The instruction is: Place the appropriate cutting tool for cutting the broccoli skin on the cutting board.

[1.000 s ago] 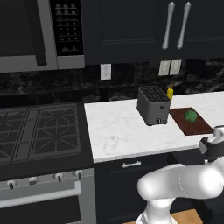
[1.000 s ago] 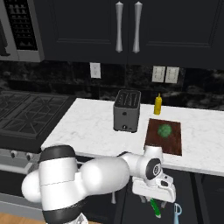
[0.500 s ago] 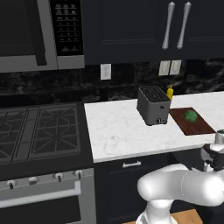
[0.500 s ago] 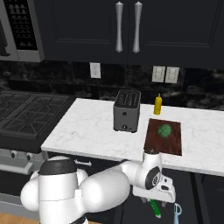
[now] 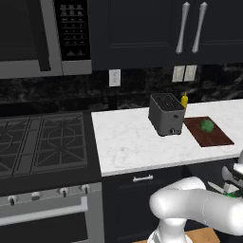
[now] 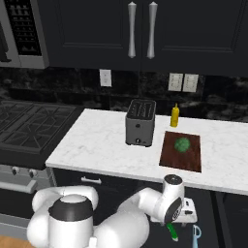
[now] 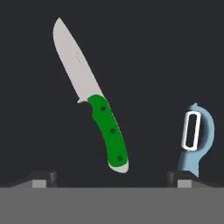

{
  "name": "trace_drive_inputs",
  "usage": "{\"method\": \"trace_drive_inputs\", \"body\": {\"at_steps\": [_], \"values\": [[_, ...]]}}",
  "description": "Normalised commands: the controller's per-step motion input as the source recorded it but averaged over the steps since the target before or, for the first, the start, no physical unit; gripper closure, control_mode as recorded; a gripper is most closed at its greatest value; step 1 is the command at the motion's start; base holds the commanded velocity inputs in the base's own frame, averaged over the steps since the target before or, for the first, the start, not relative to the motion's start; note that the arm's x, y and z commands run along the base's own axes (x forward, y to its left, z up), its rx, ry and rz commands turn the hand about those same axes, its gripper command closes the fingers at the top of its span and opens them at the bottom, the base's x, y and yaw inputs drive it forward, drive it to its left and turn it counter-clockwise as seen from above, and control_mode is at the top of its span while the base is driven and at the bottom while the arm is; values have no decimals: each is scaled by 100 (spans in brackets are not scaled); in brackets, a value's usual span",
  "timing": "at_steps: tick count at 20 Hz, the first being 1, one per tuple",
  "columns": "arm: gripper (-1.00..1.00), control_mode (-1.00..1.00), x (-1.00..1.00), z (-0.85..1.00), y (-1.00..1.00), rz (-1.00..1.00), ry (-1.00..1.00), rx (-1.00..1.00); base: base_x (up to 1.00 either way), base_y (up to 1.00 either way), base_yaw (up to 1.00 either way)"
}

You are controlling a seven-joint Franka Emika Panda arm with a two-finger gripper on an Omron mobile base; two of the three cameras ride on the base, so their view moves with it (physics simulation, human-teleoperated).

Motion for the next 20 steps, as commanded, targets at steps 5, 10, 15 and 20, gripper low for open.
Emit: {"method": "trace_drive_inputs", "body": {"at_steps": [5,10,15,20], "values": [[-100,-100,18,-9,5,21,2,4,0,0,0],[-100,-100,1,-24,14,16,8,0,0,0,0],[-100,-100,0,-33,16,9,4,0,0,0,0],[-100,-100,4,-13,-12,7,-1,4,0,0,0]]}}
